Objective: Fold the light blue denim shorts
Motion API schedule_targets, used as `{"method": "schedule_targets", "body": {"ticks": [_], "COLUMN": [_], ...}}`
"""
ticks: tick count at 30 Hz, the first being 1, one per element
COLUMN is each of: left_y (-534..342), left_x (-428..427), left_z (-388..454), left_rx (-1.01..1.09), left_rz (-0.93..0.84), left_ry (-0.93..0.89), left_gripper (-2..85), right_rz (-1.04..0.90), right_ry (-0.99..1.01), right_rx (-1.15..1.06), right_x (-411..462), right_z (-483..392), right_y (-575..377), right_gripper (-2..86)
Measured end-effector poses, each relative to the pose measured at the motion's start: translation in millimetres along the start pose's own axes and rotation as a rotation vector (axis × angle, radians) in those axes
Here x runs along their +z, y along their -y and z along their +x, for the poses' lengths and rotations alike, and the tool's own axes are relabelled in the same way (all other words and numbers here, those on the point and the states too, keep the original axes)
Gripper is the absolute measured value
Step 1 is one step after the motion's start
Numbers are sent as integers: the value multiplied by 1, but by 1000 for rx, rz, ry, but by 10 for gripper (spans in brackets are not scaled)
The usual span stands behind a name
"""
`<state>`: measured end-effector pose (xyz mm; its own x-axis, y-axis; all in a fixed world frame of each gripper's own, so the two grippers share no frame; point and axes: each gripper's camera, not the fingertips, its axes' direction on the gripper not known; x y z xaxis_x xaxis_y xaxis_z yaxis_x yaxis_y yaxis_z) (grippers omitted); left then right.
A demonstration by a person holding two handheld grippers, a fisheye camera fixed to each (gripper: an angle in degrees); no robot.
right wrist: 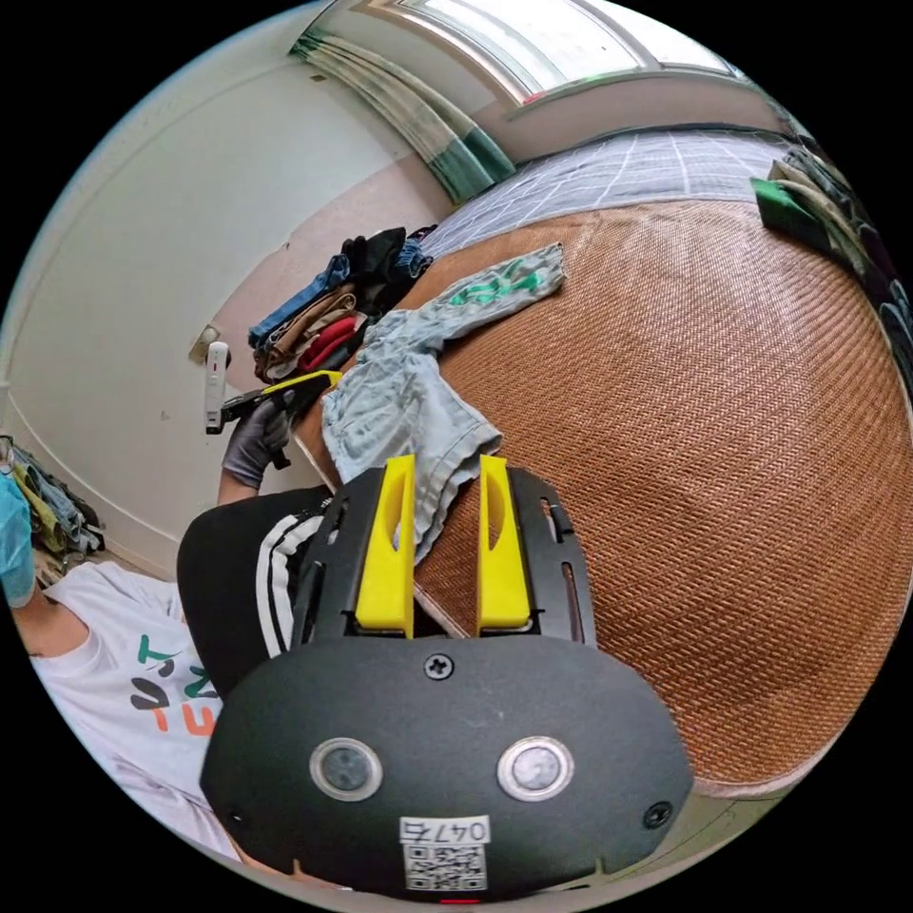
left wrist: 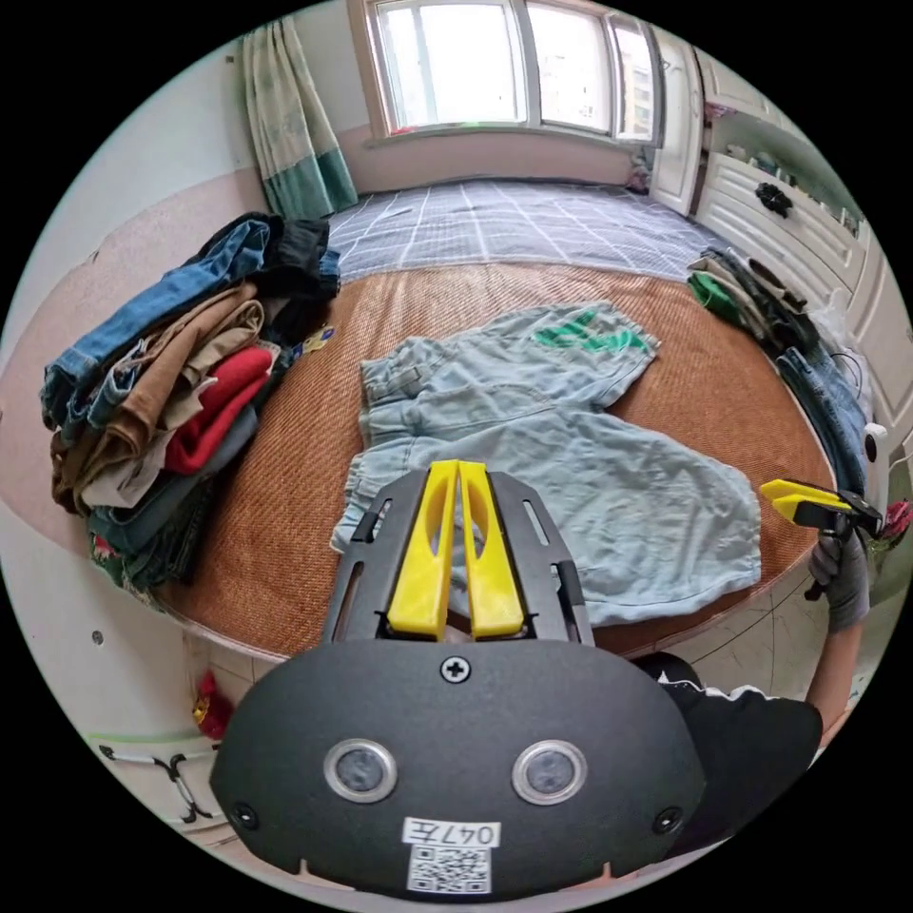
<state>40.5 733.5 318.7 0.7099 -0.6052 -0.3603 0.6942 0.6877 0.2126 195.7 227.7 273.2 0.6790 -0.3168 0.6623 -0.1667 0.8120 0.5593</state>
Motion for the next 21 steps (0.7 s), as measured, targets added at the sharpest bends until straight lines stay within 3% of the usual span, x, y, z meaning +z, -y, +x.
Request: {"method": "schedule_targets", "body": {"ticks": [8,12,14,17,21], "left_y": [-1,4,8,16,18], "left_x": [82,119,135,161,175], "left_z": [-50,-77,-86,-107,-172], "left_rx": [14,17,23,18,-134], "left_rz": [-65,-71,-70,-75,39], "left_ry": [-73,-122,-138,-142,-131], "left_gripper": [-10,-10,-10,-10,-10], "right_rz": [-56,107,109,-69,97], "right_ry": [-256,-548,-550,-528,-406], "right_rx": [-131,-235,-208,-82,-49], "right_x": [42,13,8,22,-7], "right_z": [-49,-97,-94,-56,-53], "right_y": [48,60,68,83,73], "right_gripper": [15,10,13,47,52]}}
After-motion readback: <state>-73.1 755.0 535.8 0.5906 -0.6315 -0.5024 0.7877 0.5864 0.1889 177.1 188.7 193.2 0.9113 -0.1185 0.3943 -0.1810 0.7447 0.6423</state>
